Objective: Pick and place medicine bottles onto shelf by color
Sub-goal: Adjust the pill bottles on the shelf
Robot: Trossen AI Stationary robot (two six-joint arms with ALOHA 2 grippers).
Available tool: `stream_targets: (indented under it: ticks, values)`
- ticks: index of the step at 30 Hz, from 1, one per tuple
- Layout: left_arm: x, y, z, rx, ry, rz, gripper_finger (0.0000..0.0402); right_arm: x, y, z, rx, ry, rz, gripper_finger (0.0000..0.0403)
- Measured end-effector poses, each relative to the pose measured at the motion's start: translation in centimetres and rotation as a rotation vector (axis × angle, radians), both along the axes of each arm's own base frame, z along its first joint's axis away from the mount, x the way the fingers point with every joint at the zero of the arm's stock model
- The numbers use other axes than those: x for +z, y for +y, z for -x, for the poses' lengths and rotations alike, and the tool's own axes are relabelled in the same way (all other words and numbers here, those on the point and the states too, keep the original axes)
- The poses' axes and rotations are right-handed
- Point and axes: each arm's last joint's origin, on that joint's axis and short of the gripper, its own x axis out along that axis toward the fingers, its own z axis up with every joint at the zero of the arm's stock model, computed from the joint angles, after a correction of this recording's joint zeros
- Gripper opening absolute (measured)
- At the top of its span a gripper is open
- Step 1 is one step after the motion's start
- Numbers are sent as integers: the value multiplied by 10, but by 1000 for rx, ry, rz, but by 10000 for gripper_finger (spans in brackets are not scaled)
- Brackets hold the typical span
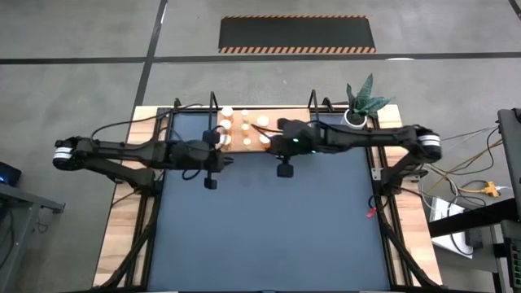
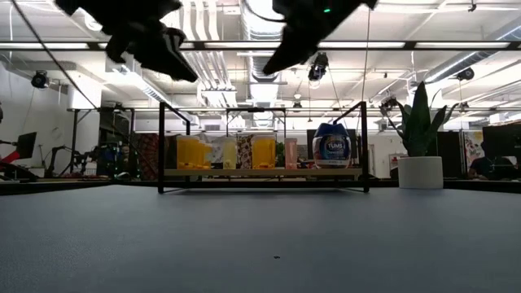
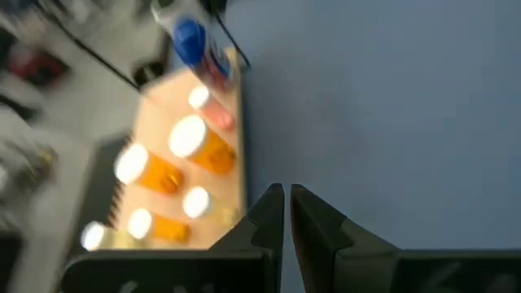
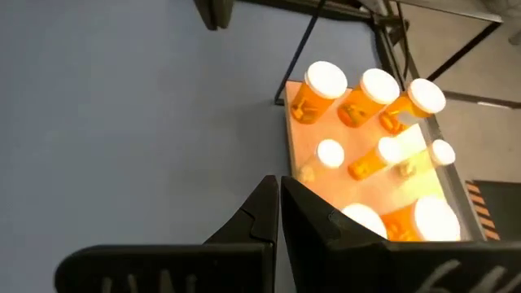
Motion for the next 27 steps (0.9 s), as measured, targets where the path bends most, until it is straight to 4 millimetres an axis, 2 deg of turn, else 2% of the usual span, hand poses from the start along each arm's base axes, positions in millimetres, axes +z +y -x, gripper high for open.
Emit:
stream_targets:
  ticks: [3, 6, 14, 23, 27]
  values:
    - [-7, 1, 12, -49, -112, -106, 8, -3, -7, -22, 5, 57, 10, 9]
    - [-5, 1, 25, -76, -239, -187, 8, -8, -15, -43, 2, 111, 12, 9]
    - [-4, 0, 52, -80, -386, -240, 8, -39, -35, -83, -12, 227, 7, 9]
    - [-7, 0, 64, -84, -407, -263, 8, -72, -55, -99, -104, 347, 104, 9]
    - [-9, 0, 62, -86, -399, -263, 8, -79, -58, -100, -106, 360, 104, 9]
